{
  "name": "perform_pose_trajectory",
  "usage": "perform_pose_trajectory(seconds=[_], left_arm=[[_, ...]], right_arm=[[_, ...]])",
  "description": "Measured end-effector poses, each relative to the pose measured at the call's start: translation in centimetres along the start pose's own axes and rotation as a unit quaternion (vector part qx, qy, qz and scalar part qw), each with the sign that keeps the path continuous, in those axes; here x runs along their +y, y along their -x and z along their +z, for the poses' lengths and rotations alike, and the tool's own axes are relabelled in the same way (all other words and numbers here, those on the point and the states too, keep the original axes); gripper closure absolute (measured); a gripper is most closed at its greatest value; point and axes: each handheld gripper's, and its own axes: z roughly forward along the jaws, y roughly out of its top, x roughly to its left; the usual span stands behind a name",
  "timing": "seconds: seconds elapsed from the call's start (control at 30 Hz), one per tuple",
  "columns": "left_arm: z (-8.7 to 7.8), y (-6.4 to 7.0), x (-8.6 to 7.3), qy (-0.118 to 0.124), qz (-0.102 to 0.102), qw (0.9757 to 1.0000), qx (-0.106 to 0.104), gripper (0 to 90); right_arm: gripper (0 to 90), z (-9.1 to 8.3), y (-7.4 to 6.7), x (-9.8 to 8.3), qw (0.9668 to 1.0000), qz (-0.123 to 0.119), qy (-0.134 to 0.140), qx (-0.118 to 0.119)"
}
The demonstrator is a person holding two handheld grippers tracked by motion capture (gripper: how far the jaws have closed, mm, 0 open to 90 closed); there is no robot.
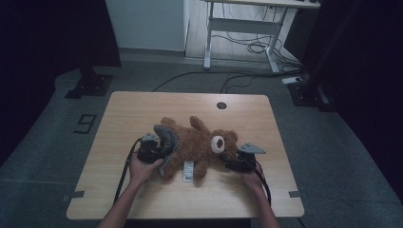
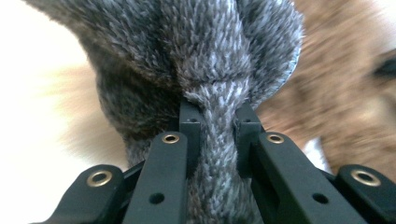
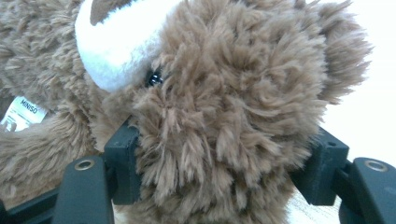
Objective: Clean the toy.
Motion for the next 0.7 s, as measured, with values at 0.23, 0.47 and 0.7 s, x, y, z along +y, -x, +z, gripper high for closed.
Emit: perform_pose_trajectory(seconds=[0.23,0.47,0.7], left_arm=[[0.5,-1.0,-1.3,-0.005,-0.02,0.9998,-0.005,78.5],[1.0,-1.0,0.9,-0.001,-0.003,0.9999,0.013,78.3],[0.7,-1.5,0.8,0.006,-0.01,0.9998,0.013,77.8]], right_arm=[[30.7,0.0,0.1,0.0,1.0,0.004,0.0,0.001],[31.0,1.0,0.8,0.7,0.9999,0.011,0.003,-0.011],[26.4,1.2,1.1,0.9,0.9998,0.013,0.011,-0.013]])
